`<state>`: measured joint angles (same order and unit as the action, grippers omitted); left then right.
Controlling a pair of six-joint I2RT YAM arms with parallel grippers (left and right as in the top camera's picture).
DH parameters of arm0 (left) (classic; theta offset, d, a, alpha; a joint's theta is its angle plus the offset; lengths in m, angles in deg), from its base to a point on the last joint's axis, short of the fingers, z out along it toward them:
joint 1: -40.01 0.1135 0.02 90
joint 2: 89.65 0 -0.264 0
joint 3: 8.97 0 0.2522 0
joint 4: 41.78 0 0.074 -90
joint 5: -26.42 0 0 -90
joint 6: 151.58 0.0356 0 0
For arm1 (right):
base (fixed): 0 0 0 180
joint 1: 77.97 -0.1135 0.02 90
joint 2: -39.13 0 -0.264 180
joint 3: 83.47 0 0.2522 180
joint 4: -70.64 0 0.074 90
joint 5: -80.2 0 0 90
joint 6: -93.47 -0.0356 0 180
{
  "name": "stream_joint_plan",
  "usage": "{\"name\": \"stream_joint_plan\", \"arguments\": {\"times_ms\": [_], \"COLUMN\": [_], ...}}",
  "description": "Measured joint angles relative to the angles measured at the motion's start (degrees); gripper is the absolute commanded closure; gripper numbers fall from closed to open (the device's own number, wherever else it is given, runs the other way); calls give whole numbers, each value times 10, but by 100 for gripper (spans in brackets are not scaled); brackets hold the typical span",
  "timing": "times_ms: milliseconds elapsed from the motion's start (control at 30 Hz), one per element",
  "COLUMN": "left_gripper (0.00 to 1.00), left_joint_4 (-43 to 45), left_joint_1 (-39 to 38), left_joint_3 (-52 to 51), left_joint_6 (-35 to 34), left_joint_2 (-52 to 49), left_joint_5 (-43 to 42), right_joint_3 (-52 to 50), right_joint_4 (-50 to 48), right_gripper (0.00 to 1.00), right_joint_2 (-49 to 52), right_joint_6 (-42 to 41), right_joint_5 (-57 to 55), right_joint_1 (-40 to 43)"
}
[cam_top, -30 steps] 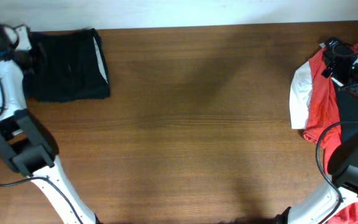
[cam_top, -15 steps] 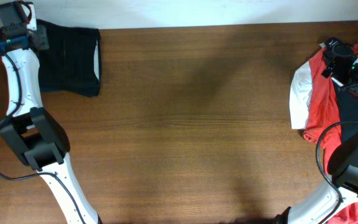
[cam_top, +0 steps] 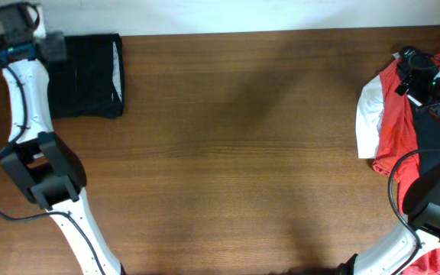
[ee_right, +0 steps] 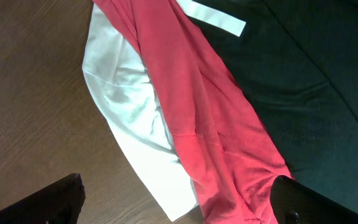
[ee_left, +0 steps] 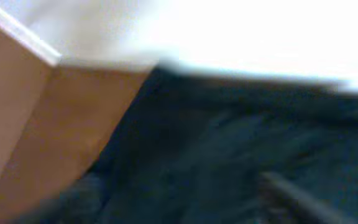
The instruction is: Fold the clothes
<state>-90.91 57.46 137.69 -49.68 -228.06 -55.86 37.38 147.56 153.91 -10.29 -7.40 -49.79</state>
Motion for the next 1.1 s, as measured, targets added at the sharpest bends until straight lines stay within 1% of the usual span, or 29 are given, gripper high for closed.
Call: {"name": "stream_joint_plan", "arguments": {"times_ms": [33, 67, 100, 167, 267, 300, 333, 433, 467, 500, 533, 633, 733, 767, 867, 900, 933, 967, 1000, 1100], "left_gripper": [100, 100, 100, 100, 99, 96, 83, 79, 48, 34, 1, 1, 1, 1, 1, 1, 1, 1, 1, 1], "left_joint_4": [14, 14, 42, 63, 64, 56, 41, 9, 3, -5, -12, -50, -109, -130, -233, -274, -344, -365, -407, -443], "left_joint_1": [-16, -18, -23, -18, -1, 9, 19, 46, 50, 56, 58, 51, 27, 18, -5, -10, -20, -28, -46, -102], "left_joint_3": [3, 4, 5, 7, 10, 10, 10, 9, 9, 10, 10, 9, 9, 9, 13, 18, 19, 19, 17, 15], "left_joint_6": [-4, -5, -8, -8, -8, -10, -14, -30, -37, -50, -56, -67, -82, -90, -102, -103, -101, -98, -89, -75], "left_joint_2": [15, 16, 16, 9, -34, -64, -91, -130, -130, -126, -124, -91, 11, 52, 161, 180, 195, 196, 195, 195], "left_joint_5": [-47, -54, -74, -84, -79, -58, -38, -17, -16, -17, -21, -54, -121, -151, -267, -289, -312, -320, -327, -342], "right_joint_3": [0, 0, 0, 0, 0, 0, 0, 0, 0, 0, 0, 0, 0, 0, 0, 0, 0, 0, 0, 0], "right_joint_4": [0, 0, 0, 0, 0, 0, 0, 0, 0, 0, 0, -1, -1, -1, 0, -2, -1, 0, -1, 0], "right_gripper": [1, 1, 1, 1, 1, 1, 1, 1, 1, 1, 1, 1, 1, 1, 1, 1, 1, 1, 1, 1], "right_joint_2": [0, 0, 0, 0, 0, 0, 0, 0, 0, 0, 0, 0, 0, 0, 0, 0, 0, 0, 0, 0], "right_joint_6": [0, 0, 0, 0, 0, 0, 0, 0, 0, 0, 0, 0, 0, 0, 0, 0, 0, 0, 0, 0], "right_joint_5": [0, 0, 0, 0, 0, 0, 0, 0, 0, 0, 0, 0, 0, 0, 0, 0, 0, 0, 0, 0], "right_joint_1": [0, 0, 0, 0, 0, 0, 0, 0, 0, 0, 0, 0, 0, 0, 0, 0, 0, 0, 0, 0]}}
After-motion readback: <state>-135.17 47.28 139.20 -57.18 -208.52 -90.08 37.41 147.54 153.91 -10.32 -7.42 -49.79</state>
